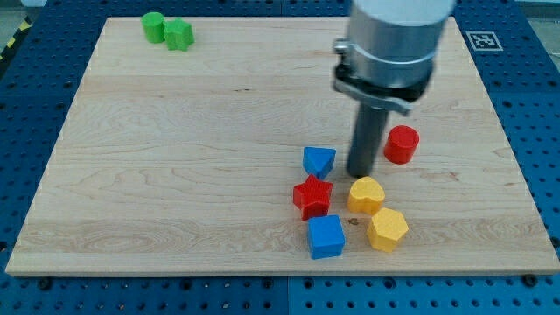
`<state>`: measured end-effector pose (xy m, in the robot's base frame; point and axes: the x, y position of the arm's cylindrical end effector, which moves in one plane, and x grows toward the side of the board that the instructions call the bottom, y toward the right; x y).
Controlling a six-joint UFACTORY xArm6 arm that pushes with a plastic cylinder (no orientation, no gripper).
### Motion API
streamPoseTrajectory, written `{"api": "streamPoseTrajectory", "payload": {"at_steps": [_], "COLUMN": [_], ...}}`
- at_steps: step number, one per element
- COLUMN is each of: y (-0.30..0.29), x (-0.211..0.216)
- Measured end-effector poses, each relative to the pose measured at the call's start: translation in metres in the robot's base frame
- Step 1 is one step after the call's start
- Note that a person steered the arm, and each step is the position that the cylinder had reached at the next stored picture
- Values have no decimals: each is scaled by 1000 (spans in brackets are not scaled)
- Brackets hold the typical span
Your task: Push the red circle to the center
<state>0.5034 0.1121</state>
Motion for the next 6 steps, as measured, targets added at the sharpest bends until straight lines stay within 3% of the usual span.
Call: {"api": "streamPoseTrajectory", "payload": {"at_steps": [2,5,6], "y": [111,92,82], "x": [-5,-51,-49]}}
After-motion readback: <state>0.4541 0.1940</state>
